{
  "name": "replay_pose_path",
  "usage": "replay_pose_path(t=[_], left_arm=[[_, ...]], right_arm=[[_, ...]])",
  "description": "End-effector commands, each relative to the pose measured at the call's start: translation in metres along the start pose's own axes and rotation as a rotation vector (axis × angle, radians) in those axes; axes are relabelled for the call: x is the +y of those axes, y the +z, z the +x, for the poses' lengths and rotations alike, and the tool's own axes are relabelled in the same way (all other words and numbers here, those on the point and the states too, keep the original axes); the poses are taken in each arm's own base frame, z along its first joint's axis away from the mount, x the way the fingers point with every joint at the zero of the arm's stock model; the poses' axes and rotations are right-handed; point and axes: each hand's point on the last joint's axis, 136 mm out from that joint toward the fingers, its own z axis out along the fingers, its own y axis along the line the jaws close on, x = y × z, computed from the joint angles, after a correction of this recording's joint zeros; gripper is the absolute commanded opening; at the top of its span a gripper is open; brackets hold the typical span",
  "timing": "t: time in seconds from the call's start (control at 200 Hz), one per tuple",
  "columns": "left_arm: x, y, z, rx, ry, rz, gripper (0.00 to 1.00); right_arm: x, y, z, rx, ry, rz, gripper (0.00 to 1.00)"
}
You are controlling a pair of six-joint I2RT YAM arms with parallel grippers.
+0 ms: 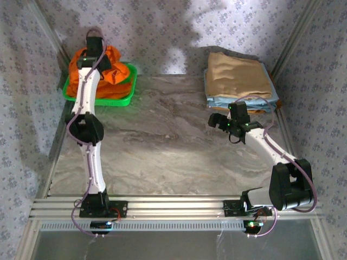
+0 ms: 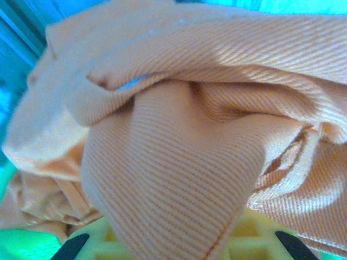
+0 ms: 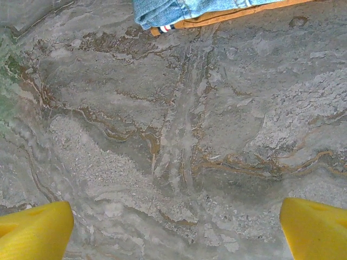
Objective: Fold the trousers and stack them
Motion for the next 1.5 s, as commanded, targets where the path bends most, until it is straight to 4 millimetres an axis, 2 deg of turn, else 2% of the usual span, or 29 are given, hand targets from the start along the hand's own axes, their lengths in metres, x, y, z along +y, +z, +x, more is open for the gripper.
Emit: replay_pose_path(t=[0.0,0.07,0.2,0.285,0.385,0.425,0.475,0.56,0.595,0.615,0.685,0.71,0.74,0.75,0.764,0.829,0.859,0.929,1.029,1.129,1.134,1.194,1.264,1.389,1.494], left_arm=[[-0.004,-0.096,-0.088,-0.286,-0.034,0.033,0.0],[-0.017,-0.132,-0.106,-0.361,-0.022,0.08,0.0],[-0.063,-0.21,-0.125,-0.484,0.066,0.189,0.0],[-0.103,-0.267,-0.122,-0.551,0.139,0.295,0.0],[-0.149,-0.335,-0.101,-0.646,0.244,0.384,0.0],[-0.167,-0.356,-0.082,-0.666,0.283,0.429,0.0],[-0.184,-0.368,-0.053,-0.657,0.316,0.46,0.0],[-0.203,-0.37,0.007,-0.561,0.332,0.531,0.01],[-0.215,-0.371,0.038,-0.515,0.353,0.586,0.1],[-0.22,-0.372,0.055,-0.496,0.357,0.603,0.19],[-0.231,-0.383,0.112,-0.443,0.383,0.671,0.68],[-0.234,-0.386,0.132,-0.416,0.384,0.704,0.8],[-0.236,-0.391,0.154,-0.383,0.386,0.755,0.88],[-0.237,-0.393,0.161,-0.373,0.388,0.768,0.96],[-0.237,-0.395,0.17,-0.36,0.391,0.784,0.99],[-0.229,-0.4,0.198,-0.327,0.399,0.808,1.0],[-0.22,-0.398,0.206,-0.311,0.398,0.794,1.0],[-0.195,-0.392,0.208,-0.315,0.378,0.744,1.0],[-0.145,-0.374,0.188,-0.335,0.309,0.6,1.0],[-0.079,-0.327,0.162,-0.257,0.146,0.377,1.0],[-0.072,-0.321,0.159,-0.251,0.127,0.351,1.0],[-0.031,-0.287,0.153,-0.165,-0.003,0.217,1.0],[0.0,-0.247,0.154,-0.076,-0.133,0.142,0.99],[0.02,-0.177,0.162,0.037,-0.27,0.115,1.0],[0.033,-0.13,0.163,0.069,-0.409,0.135,1.0]], right_arm=[[0.007,-0.008,-0.011,-0.032,0.024,-0.032,1.0],[0.008,-0.009,-0.011,-0.033,0.03,-0.04,1.0],[0.012,-0.009,-0.012,-0.04,0.042,-0.062,1.0],[0.013,-0.009,-0.012,-0.045,0.045,-0.075,1.0],[0.015,-0.009,-0.011,-0.043,0.056,-0.086,1.0],[0.014,-0.009,-0.011,-0.046,0.058,-0.088,1.0],[0.013,-0.011,-0.011,-0.049,0.061,-0.087,1.0],[0.009,-0.013,-0.012,-0.046,0.074,-0.077,1.0],[0.007,-0.013,-0.011,-0.044,0.077,-0.073,1.0],[0.005,-0.014,-0.012,-0.045,0.08,-0.068,1.0],[-0.002,-0.016,-0.013,-0.047,0.093,-0.042,1.0],[-0.004,-0.017,-0.012,-0.046,0.094,-0.036,1.0],[-0.007,-0.018,-0.013,-0.049,0.098,-0.025,1.0],[-0.008,-0.018,-0.013,-0.049,0.099,-0.021,1.0],[-0.009,-0.019,-0.013,-0.051,0.099,-0.015,1.0],[-0.015,-0.02,-0.014,-0.056,0.104,0.013,1.0],[-0.017,-0.02,-0.014,-0.057,0.108,0.021,1.0],[-0.014,-0.02,-0.013,-0.055,0.108,0.009,1.0],[0.0,-0.018,-0.009,-0.045,0.073,-0.01,1.0],[0.02,-0.012,0.001,-0.016,0.022,-0.033,1.0],[0.022,-0.011,0.002,-0.014,0.018,-0.035,1.0],[0.034,-0.006,0.011,0.011,-0.017,-0.049,1.0],[0.047,0.001,0.021,0.036,-0.046,-0.058,1.0],[0.069,0.012,0.034,0.071,-0.098,-0.086,1.0],[0.087,0.02,0.045,0.107,-0.152,-0.106,1.0]])
